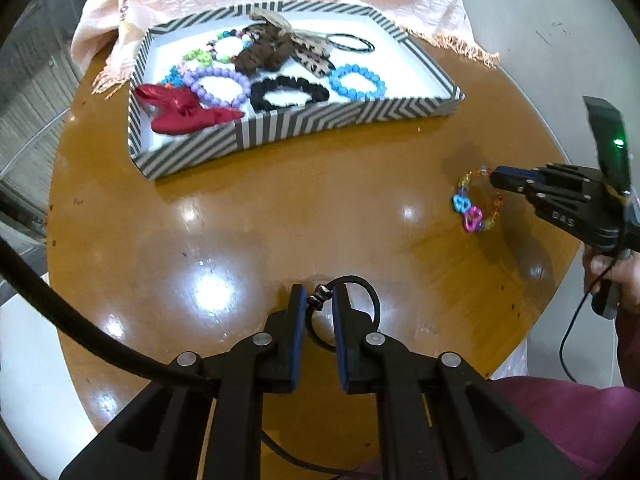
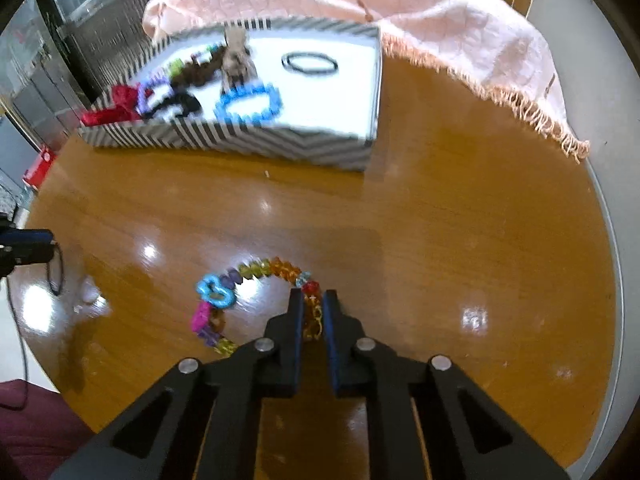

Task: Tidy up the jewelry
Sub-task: 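Grasp the black hair tie with the left tool while the right tool grasps the rainbow heart-charm bracelet, then carry the hair tie and rainbow bracelet into the box and open both tools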

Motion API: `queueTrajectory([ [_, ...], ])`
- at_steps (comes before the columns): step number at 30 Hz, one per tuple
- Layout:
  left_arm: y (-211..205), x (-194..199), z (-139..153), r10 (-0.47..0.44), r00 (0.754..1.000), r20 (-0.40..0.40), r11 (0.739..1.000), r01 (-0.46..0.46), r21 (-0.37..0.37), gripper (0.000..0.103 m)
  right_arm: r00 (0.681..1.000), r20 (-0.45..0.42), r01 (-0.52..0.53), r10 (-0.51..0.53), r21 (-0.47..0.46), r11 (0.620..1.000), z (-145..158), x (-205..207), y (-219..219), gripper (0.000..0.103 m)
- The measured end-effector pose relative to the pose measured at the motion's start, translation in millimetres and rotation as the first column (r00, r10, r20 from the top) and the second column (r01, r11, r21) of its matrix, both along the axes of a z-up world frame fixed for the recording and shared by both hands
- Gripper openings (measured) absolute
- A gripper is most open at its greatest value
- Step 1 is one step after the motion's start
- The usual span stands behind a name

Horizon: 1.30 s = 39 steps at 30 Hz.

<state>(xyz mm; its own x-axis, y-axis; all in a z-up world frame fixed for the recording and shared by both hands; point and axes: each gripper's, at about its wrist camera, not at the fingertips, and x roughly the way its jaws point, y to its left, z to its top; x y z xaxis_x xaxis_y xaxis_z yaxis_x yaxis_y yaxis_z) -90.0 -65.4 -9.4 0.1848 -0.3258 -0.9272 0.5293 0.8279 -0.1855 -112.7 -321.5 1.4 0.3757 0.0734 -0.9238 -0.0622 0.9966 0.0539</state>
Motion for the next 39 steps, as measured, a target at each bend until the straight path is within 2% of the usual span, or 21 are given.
queueTrajectory([
  [8, -5, 22, 19, 0.023, 0.999, 0.037, 0.999, -0.021, -0.034, 0.007, 0.993, 0.108, -0.052, 0.054, -0.013, 0.999, 54, 12, 12, 0.009],
  [13, -14, 41, 36, 0.034, 0.996, 0.088, 0.999, -0.03, -0.044, 0.007, 0.986, 0.151, -0.06, 0.064, -0.03, 0.998, 74, 29, 11, 0.009],
  [18, -23, 63, 53, 0.048, 0.99, 0.136, 0.998, -0.041, -0.055, 0.007, 0.983, 0.176, -0.052, 0.053, -0.008, 0.999, 84, 51, 8, 0.009],
  [27, -51, 107, 72, 0.065, 0.981, 0.181, 0.996, -0.053, -0.07, 0.007, 0.978, 0.191, -0.083, 0.085, -0.018, 0.996, 86, 94, 16, 0.009],
  [39, -97, 170, 62, 0.102, 0.979, 0.176, 0.994, -0.093, -0.056, 0.007, 0.989, 0.096, -0.119, 0.116, 0.022, 0.993, 51, 131, 16, 0.009],
])
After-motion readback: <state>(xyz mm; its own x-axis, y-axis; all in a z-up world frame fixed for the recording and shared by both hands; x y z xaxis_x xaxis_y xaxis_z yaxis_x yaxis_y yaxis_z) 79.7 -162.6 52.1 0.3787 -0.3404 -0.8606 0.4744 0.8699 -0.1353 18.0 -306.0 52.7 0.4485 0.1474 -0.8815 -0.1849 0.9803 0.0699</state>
